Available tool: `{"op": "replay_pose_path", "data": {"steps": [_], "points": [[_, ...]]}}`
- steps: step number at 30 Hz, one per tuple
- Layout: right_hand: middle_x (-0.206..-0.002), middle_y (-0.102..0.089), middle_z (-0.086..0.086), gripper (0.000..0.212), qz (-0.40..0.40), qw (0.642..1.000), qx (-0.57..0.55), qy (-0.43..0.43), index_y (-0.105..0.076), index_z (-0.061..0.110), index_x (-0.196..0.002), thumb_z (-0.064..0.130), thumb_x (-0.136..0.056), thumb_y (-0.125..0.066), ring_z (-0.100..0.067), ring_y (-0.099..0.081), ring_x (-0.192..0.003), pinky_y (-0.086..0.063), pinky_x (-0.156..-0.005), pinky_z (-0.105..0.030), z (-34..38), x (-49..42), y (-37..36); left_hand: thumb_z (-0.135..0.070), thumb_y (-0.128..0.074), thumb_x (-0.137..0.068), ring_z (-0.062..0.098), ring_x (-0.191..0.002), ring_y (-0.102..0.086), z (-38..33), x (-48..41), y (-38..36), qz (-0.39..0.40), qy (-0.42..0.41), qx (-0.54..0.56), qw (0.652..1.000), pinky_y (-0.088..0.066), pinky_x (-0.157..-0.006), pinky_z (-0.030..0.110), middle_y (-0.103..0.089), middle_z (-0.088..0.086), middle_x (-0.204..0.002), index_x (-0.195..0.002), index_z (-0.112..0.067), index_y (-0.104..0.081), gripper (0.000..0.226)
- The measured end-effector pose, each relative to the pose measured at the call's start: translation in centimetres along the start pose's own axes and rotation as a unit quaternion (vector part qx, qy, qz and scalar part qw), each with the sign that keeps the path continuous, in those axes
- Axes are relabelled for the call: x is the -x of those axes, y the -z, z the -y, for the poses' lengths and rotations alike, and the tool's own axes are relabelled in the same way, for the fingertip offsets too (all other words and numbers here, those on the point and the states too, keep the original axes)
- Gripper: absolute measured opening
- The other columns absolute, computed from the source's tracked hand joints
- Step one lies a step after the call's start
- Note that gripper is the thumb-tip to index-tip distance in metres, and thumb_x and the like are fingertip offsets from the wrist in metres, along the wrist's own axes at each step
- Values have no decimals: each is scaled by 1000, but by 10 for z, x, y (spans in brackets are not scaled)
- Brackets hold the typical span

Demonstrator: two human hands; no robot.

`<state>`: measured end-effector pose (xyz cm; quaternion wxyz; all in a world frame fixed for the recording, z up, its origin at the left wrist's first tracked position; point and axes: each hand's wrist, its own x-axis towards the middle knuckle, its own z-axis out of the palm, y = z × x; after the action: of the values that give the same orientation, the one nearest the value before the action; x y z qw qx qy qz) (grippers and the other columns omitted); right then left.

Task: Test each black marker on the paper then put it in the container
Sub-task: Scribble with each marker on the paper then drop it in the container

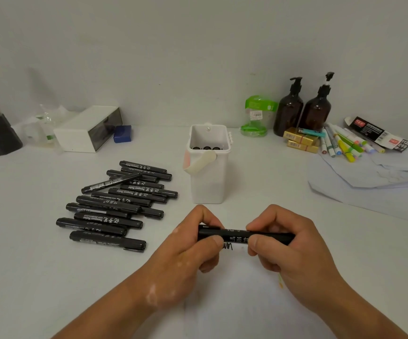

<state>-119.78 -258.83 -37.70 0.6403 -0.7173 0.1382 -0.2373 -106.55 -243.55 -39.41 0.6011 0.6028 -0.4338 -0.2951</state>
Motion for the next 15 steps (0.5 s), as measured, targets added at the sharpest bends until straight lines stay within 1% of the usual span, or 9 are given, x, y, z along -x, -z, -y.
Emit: {"op": "replay_pose_path", "data": {"steps": [2,4,5,7,9,10,11,13,15], "points": [[-64,-61,-22,23,12,1000,-23,-5,-70,20,-75,34,-57,-72,-16,-39,-47,-34,-45,-22,-1,0,-3,-36,-57,-81,19,-66,-47,-2,-1,4,-7,-11,-28,1000,-41,-68,41,-54,0,-64,-94,-26,-52,17],[-65,-60,-18,20,25,999,-33,-2,-69,23,-78,35,-62,-72,-17,-39,-50,-34,-45,-24,-3,0,-6,-30,-62,-79,22,-68,-52,-3,-3,8,-37,-21,17,999,-45,-68,40,-58,3,-65,-100,-25,-54,23],[-63,-58,-13,19,27,999,-36,2,-68,23,-79,36,-64,-71,-17,-39,-51,-35,-46,-24,-4,1,-7,-27,-64,-80,23,-68,-55,-3,-4,9,-46,-28,54,997,-47,-68,36,-61,3,-66,-102,-23,-55,24],[-59,-53,-5,18,21,998,-50,6,-66,23,-78,36,-66,-67,-18,-39,-52,-36,-48,-26,-5,1,-9,-21,-65,-84,25,-70,-58,-2,-4,12,-40,-50,105,992,-50,-70,31,-65,4,-70,-106,-16,-58,24],[-59,-52,-4,18,14,999,-42,11,-66,24,-78,37,-65,-65,-20,-43,-54,-38,-51,-32,-5,1,-9,-21,-67,-87,24,-73,-59,0,-4,11,-33,-56,112,992,-50,-69,31,-65,-1,-72,-109,-14,-62,24],[-60,-56,-7,19,16,999,-25,16,-68,25,-79,38,-65,-65,-21,-47,-56,-41,-55,-34,-5,1,-8,-24,-69,-86,23,-73,-59,1,-5,9,-39,-52,113,992,-50,-69,30,-64,-5,-73,-109,-16,-65,25],[-64,-62,-9,21,20,1000,-8,20,-70,26,-81,40,-66,-66,-21,-53,-59,-45,-59,-33,-4,1,-8,-28,-72,-85,21,-73,-59,2,-5,9,-48,-46,113,991,-50,-69,30,-63,-6,-73,-110,-18,-67,27],[-77,-74,-11,23,38,999,2,18,-74,28,-85,42,-66,-71,-18,-66,-68,-52,-66,-25,-4,2,-7,-43,-77,-81,18,-76,-60,2,-6,9,-65,-38,109,991,-50,-72,27,-66,-5,-78,-110,-23,-71,36],[-87,-79,-7,22,64,998,15,14,-76,31,-88,42,-69,-73,-19,-74,-79,-55,-72,-22,-2,3,-9,-49,-74,-82,15,-89,-66,-1,-6,10,-74,-47,80,993,-53,-77,30,-73,-4,-98,-110,-26,-72,37]]}}
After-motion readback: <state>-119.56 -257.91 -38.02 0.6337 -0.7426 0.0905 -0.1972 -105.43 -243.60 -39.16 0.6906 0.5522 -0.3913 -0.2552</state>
